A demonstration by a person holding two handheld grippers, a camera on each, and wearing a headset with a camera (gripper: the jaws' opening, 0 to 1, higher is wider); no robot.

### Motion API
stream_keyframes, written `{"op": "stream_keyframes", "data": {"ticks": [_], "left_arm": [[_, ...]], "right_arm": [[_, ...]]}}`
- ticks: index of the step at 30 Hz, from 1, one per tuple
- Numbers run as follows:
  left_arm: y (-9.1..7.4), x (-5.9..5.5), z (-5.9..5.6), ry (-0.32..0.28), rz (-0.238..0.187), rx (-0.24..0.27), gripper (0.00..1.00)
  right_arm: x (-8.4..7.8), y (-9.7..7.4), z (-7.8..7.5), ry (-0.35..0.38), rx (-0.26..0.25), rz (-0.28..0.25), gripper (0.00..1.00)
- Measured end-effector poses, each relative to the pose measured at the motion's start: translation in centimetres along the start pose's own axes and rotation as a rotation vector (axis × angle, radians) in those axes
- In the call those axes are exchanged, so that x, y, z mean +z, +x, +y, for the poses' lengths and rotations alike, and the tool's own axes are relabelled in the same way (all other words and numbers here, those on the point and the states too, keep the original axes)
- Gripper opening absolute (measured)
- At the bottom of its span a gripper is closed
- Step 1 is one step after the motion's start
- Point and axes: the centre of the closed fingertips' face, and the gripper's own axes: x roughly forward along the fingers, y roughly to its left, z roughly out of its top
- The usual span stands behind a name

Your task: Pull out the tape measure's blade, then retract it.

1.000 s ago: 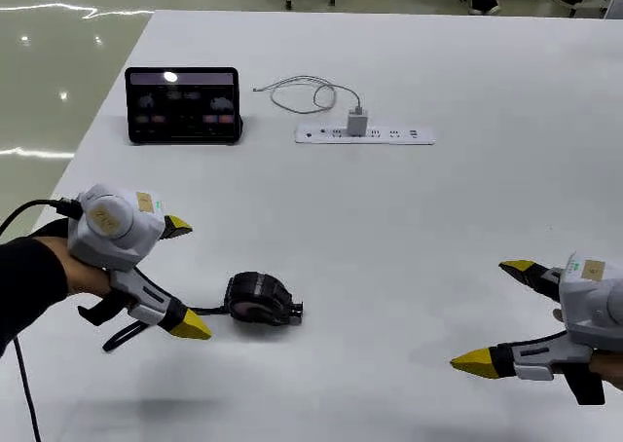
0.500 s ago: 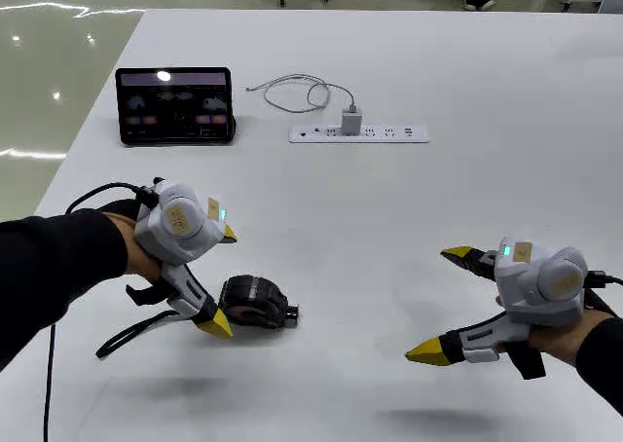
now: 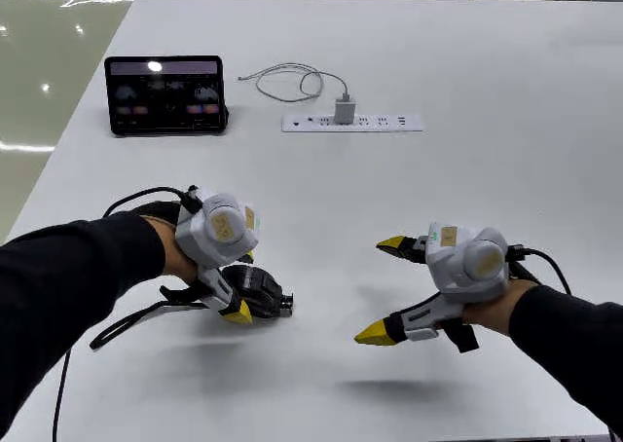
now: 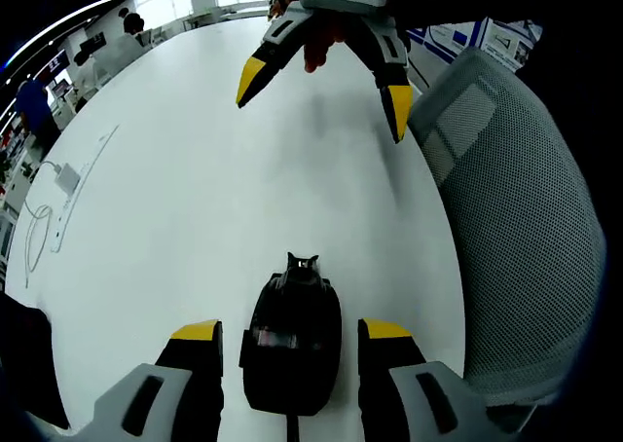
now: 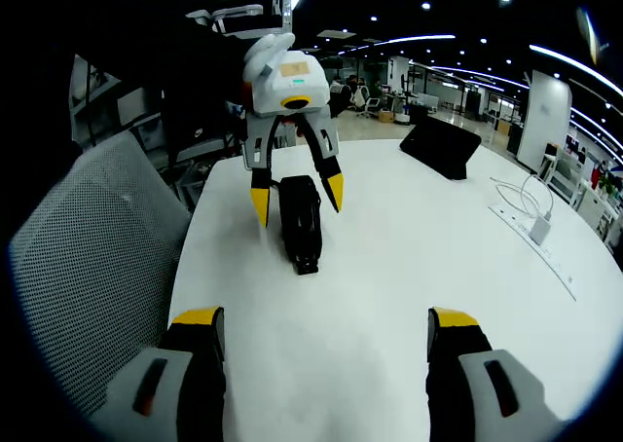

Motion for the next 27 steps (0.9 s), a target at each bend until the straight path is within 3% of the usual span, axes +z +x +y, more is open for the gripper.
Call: {"op": "stream_keyframes", "data": {"ticks": [1, 2, 3, 4, 6, 8, 18, 23, 27], "left_arm": [[0.1, 0.0, -0.1, -0.009, -0.001, 0.000, 0.49], [0.2, -0.1, -0.1, -0.016, 0.005, 0.006, 0.42], [0.1, -0.3, 1.2, 0.015, 0.021, 0.086, 0.36], [0.2, -0.2, 0.4, -0.008, 0.010, 0.044, 0.36], [0.1, -0.2, 0.7, -0.050, -0.004, 0.070, 0.36], [-0.1, -0.1, 1.1, -0.091, -0.047, 0.090, 0.36], [0.1, -0.2, 0.9, -0.041, -0.023, 0.066, 0.36], [0.1, -0.1, 1.0, -0.060, -0.054, 0.063, 0.36], [0.2, -0.1, 0.8, -0.057, -0.047, 0.066, 0.36]], "right_arm": [[0.1, 0.4, 0.0, -0.004, 0.004, 0.005, 0.80], [0.2, 0.7, 0.0, -0.004, 0.005, 0.012, 0.79], [0.3, 1.2, 0.0, -0.009, 0.017, 0.017, 0.78], [0.4, 1.6, 0.1, -0.017, 0.023, 0.018, 0.75], [0.8, 2.5, 0.0, -0.036, 0.030, 0.013, 0.65], [0.9, 3.5, 0.4, -0.048, 0.058, 0.032, 0.55], [-0.1, 8.1, 1.6, -0.065, 0.121, 0.116, 0.44], [0.2, 9.4, 1.5, -0.089, 0.121, 0.133, 0.39], [0.1, 10.4, 1.3, -0.070, 0.135, 0.156, 0.31]]}}
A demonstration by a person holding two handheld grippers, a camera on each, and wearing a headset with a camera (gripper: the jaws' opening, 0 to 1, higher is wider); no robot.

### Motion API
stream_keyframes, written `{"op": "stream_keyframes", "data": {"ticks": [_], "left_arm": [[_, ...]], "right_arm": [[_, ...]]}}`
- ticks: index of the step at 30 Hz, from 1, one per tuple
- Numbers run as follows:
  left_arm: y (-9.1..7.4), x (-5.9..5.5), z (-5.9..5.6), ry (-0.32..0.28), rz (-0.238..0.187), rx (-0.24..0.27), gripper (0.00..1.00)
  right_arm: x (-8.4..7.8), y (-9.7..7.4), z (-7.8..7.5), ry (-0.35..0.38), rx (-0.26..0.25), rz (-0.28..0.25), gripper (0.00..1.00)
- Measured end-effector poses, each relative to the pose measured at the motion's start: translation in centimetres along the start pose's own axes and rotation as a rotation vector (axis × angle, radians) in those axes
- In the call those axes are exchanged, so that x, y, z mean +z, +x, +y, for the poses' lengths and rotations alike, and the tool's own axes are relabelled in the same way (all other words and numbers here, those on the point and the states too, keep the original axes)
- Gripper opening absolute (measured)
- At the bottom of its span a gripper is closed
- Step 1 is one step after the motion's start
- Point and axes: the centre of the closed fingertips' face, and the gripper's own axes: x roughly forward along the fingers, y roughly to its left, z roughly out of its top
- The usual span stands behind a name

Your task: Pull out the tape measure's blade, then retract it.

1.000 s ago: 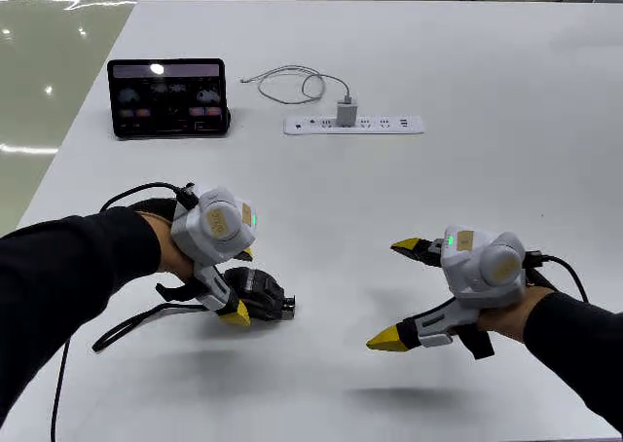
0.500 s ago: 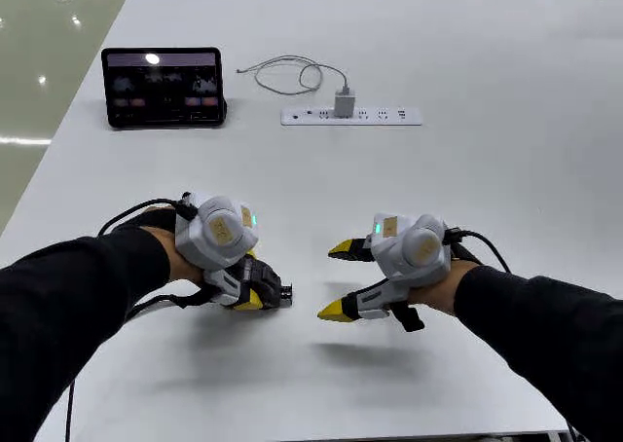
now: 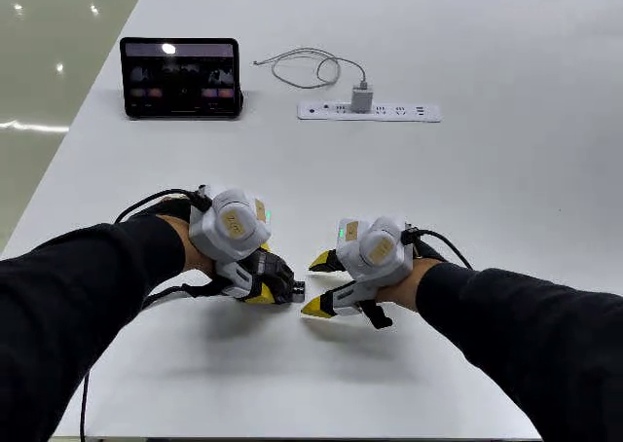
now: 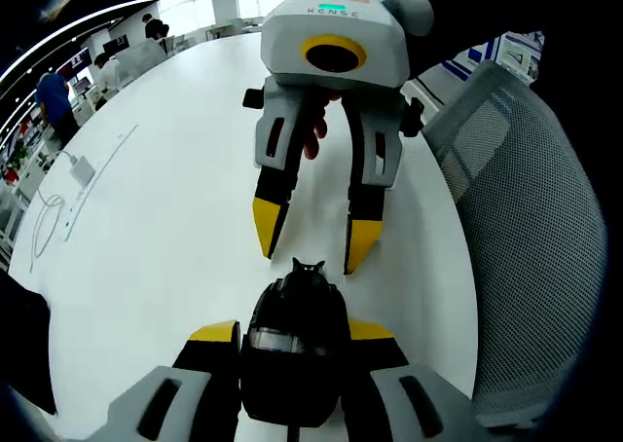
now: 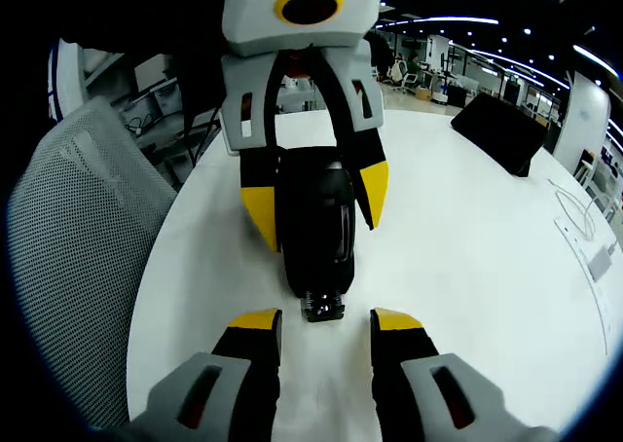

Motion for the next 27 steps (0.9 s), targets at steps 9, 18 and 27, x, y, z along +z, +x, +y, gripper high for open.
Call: {"op": "stream_keyframes", "data": {"ticks": [9, 18, 27], "left_arm": [[0.0, 0.0, -0.1, 0.007, -0.004, 0.004, 0.36], [0.0, -0.1, -0.1, -0.004, -0.005, 0.004, 0.35], [0.0, -0.1, -0.1, -0.010, -0.013, 0.007, 0.35]], "right_arm": [[0.6, 0.7, 0.3, -0.063, 0.048, 0.014, 0.12], [0.4, 0.3, 0.0, -0.059, 0.048, 0.020, 0.08], [-0.3, 0.0, 0.0, -0.055, 0.046, 0.032, 0.09]]}}
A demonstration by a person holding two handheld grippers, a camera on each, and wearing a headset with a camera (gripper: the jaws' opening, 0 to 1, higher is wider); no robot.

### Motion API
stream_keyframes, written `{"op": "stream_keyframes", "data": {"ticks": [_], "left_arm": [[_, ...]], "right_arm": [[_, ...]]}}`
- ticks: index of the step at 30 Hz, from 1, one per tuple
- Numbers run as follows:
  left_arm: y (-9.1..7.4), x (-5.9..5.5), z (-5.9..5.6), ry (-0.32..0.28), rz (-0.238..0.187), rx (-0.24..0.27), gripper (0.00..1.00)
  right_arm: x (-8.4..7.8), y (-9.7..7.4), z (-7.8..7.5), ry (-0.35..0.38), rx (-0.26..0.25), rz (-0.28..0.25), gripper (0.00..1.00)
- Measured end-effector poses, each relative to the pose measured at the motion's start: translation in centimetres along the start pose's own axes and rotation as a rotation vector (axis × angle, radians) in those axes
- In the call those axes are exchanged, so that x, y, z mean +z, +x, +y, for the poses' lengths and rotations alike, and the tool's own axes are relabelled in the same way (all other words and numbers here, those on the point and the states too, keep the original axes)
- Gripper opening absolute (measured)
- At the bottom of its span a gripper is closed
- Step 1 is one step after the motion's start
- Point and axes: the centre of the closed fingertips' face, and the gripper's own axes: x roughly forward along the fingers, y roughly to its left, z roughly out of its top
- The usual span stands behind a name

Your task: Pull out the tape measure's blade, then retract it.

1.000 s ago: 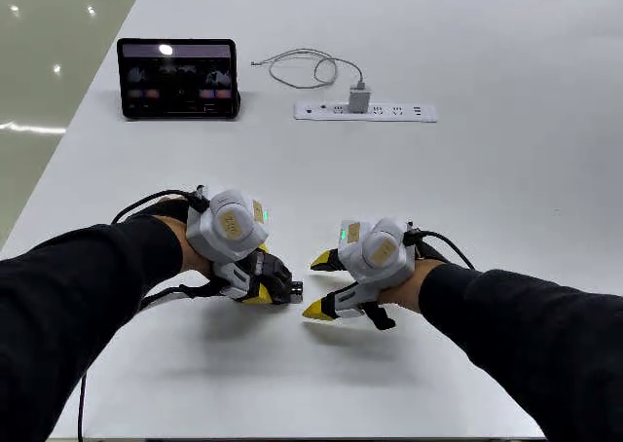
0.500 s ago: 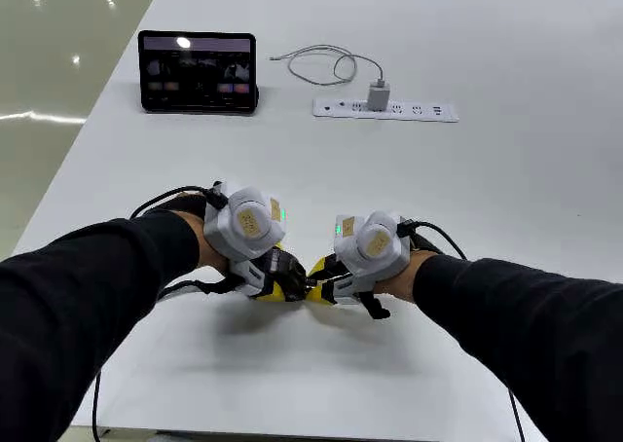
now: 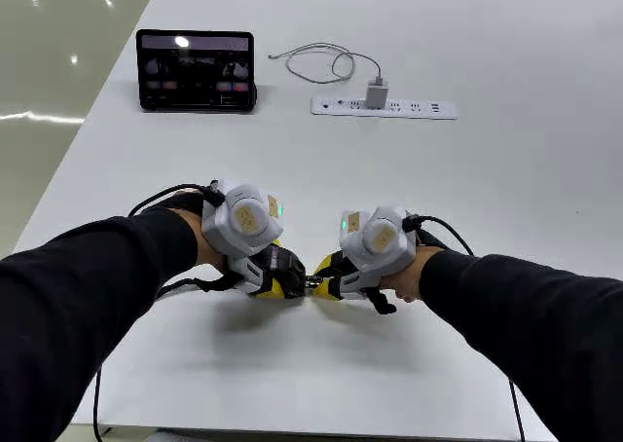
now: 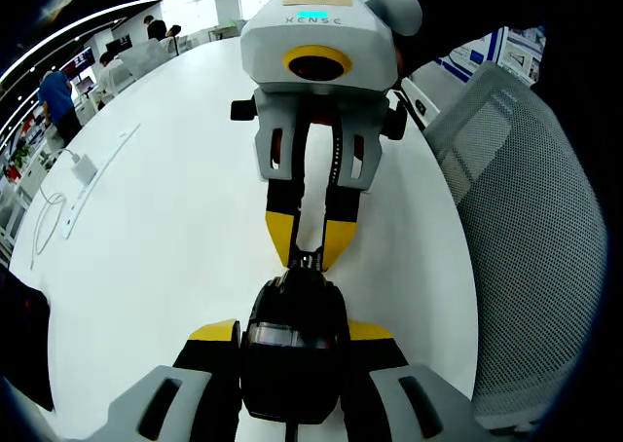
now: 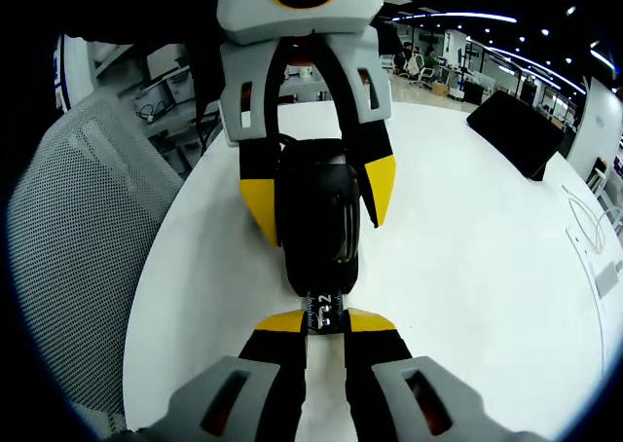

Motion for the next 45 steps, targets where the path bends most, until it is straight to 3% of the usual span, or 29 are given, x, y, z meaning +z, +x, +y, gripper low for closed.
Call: {"op": "stream_keyframes", "data": {"ticks": [2, 4, 8, 10, 11, 12, 14, 21, 29, 45], "left_arm": [[0.0, 0.0, -0.1, 0.005, 0.002, -0.001, 0.35], [0.0, 0.0, -0.1, 0.006, 0.003, -0.001, 0.35], [0.0, 0.0, -0.1, 0.003, 0.000, 0.005, 0.35], [0.1, 0.1, -0.1, 0.007, -0.002, 0.009, 0.35], [0.1, 0.1, -0.3, 0.031, 0.000, 0.005, 0.35], [0.1, 0.0, -0.3, 0.016, 0.003, 0.005, 0.35], [0.0, 0.0, -0.1, 0.011, 0.003, 0.005, 0.35], [-0.2, -0.1, -0.2, 0.002, -0.004, 0.009, 0.35], [-0.1, -0.1, -0.2, -0.008, -0.010, 0.007, 0.35], [-0.1, -0.2, -0.3, -0.011, -0.011, 0.008, 0.35]], "right_arm": [[0.1, 0.1, 0.1, -0.003, 0.002, 0.000, 0.10], [0.4, 0.4, 0.1, -0.056, -0.003, 0.007, 0.11], [0.5, 0.6, 0.1, -0.046, 0.009, 0.018, 0.12], [1.6, 1.3, 0.1, 0.085, -0.004, -0.033, 0.13], [1.1, 1.0, 0.4, 0.027, 0.019, 0.012, 0.12], [1.0, 1.0, 0.3, -0.006, 0.019, 0.017, 0.12], [0.9, 0.8, 0.3, 0.020, 0.020, 0.002, 0.11], [0.4, 0.3, 0.4, -0.009, 0.008, 0.021, 0.10], [-1.2, -0.5, 0.2, 0.009, 0.007, 0.045, 0.10], [-2.4, -1.6, 0.3, 0.030, 0.007, 0.055, 0.10]]}}
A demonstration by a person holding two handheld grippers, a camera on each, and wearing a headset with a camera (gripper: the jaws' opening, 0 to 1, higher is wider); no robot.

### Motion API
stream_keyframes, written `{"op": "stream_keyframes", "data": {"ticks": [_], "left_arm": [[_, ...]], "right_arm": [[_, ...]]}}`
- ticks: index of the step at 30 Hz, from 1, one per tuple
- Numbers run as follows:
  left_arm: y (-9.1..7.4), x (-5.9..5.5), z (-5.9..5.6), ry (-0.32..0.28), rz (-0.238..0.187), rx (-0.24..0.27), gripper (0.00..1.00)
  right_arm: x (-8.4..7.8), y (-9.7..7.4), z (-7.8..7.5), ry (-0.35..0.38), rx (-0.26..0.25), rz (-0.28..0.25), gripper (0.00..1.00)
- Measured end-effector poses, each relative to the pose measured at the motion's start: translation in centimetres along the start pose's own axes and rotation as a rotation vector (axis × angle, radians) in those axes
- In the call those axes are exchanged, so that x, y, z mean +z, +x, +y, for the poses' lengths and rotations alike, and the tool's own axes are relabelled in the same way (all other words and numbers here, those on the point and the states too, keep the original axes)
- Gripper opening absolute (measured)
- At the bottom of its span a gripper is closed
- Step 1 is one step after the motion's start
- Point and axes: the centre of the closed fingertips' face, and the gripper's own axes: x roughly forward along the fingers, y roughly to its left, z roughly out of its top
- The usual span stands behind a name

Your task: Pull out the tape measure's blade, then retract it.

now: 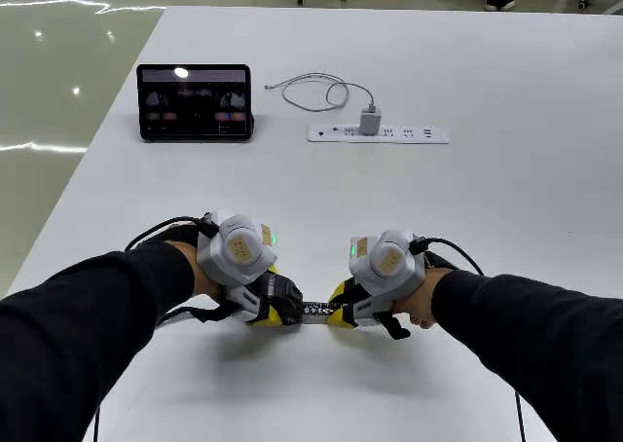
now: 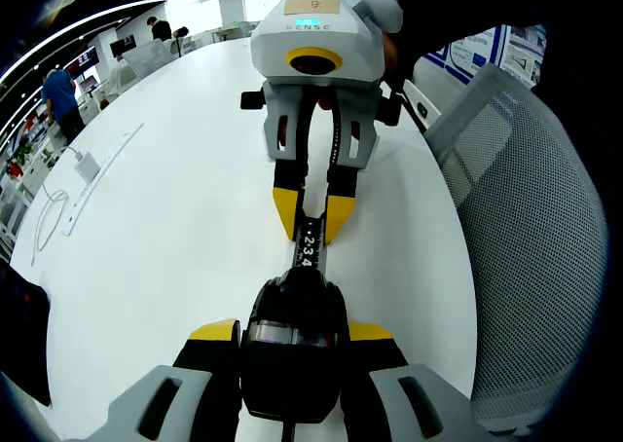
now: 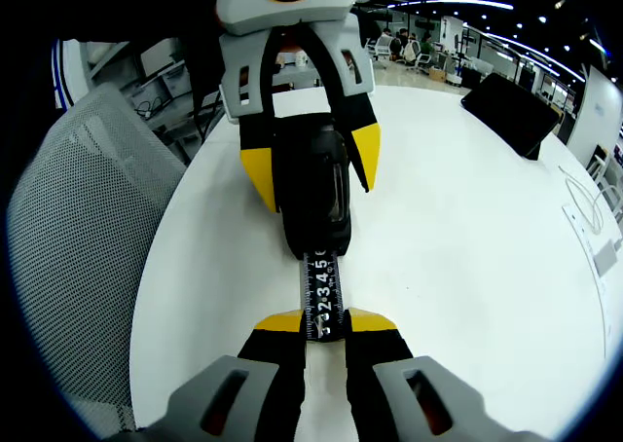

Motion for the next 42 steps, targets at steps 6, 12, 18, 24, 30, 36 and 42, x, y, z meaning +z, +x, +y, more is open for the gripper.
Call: {"op": "stream_keyframes", "data": {"ticks": [6, 12, 18, 24, 30, 36, 42], "left_arm": [[0.0, 0.0, -0.1, 0.001, -0.003, 0.001, 0.35], [0.0, 0.0, -0.1, -0.008, -0.003, 0.011, 0.35], [0.0, 0.1, -0.1, -0.017, -0.004, 0.013, 0.35], [0.0, 0.1, -0.1, -0.024, -0.015, 0.017, 0.35], [0.0, 0.1, -0.1, -0.036, -0.021, 0.019, 0.35], [0.0, 0.1, -0.2, -0.030, -0.021, 0.009, 0.35], [0.0, 0.2, -0.2, -0.031, -0.021, 0.010, 0.35]], "right_arm": [[-0.7, -0.5, -0.1, 0.003, -0.007, 0.001, 0.10], [-1.4, -1.1, -0.3, 0.011, -0.017, 0.002, 0.10], [-1.9, -1.5, -0.3, 0.016, -0.022, 0.007, 0.10], [-2.2, -1.8, -0.3, 0.015, -0.024, 0.013, 0.10], [-2.6, -2.0, -0.5, 0.012, -0.027, 0.023, 0.10], [-3.5, -2.8, -0.6, 0.028, -0.028, 0.031, 0.10], [-4.1, -3.4, -0.5, 0.038, -0.027, 0.035, 0.10]]}}
